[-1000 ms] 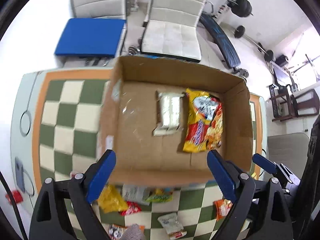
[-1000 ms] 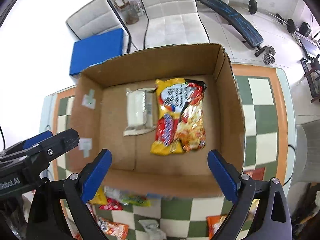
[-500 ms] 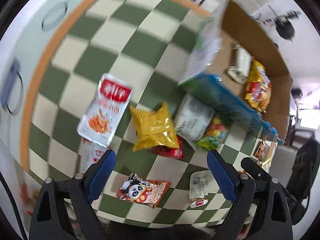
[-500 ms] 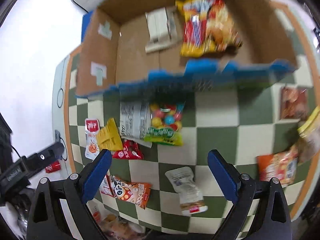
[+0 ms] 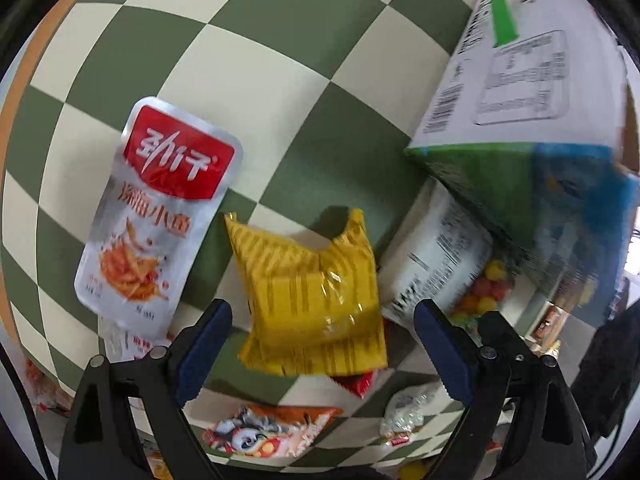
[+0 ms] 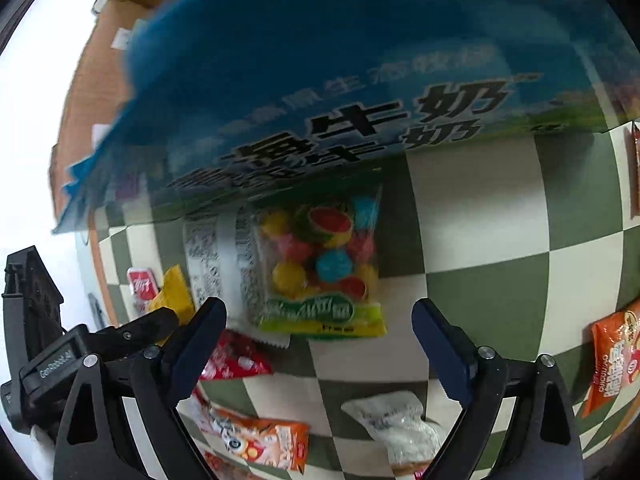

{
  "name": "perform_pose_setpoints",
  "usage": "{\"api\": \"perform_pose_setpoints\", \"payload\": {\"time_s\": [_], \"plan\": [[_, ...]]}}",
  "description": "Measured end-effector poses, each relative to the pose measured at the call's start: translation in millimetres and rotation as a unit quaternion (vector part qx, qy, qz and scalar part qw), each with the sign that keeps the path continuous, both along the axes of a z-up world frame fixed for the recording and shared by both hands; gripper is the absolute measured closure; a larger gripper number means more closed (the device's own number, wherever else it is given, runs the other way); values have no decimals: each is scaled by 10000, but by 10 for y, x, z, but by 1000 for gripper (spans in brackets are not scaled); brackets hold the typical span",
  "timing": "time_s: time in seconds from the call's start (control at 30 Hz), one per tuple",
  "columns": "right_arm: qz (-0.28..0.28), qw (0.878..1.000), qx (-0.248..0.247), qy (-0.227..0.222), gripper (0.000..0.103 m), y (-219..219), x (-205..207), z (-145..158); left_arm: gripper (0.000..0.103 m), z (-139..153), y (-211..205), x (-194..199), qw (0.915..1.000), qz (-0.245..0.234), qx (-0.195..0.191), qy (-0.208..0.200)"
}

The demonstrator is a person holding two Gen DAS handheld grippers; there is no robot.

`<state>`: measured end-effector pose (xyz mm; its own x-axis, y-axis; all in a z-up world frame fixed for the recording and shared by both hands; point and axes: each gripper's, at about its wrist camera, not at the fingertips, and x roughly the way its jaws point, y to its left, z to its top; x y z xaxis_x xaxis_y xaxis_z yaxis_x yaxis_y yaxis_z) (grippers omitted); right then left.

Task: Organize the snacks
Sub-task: 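Grasp the fruit candy bag with right tool while left tool grasps yellow bag, then lower both bags into the box and open both tools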

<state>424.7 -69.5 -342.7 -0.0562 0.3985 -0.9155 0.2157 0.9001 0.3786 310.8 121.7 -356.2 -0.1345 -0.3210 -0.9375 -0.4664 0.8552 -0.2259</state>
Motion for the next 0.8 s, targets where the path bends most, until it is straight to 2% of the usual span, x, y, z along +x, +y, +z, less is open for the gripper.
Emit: {"api": "perform_pose_setpoints", "payload": {"time_s": [0.07, 0.13, 0.2, 0.3, 0.37, 0.47, 0.8], "plan": [[-38, 10000, -21, -31, 12, 12, 27, -14, 12, -40, -19, 21, 9999, -59, 78, 31], [-79, 9999, -82, -40, 13, 34, 42, -42, 33, -72, -53, 29, 9998, -136, 116, 65], [-130, 9997, -145, -111, 21, 44, 45, -63, 35, -95, -82, 63, 9996, -199, 156, 96], [-100, 9995, -291, -122, 25, 56, 40, -67, 40, -69, -118, 47, 9993, -268, 272, 12], [-51, 9992, -370, -156, 39, 71, 33, -47, 43, -45, -172, 13, 9990, -307, 337, -35], [-22, 9991, -384, -159, 46, 134, -4, -45, 46, 1, -205, -56, 9986, -336, 410, -84], [253, 9987, -399, -165, 50, 56, -404, 29, 50, 327, -405, -542, 9937, -661, 797, -428]]}}
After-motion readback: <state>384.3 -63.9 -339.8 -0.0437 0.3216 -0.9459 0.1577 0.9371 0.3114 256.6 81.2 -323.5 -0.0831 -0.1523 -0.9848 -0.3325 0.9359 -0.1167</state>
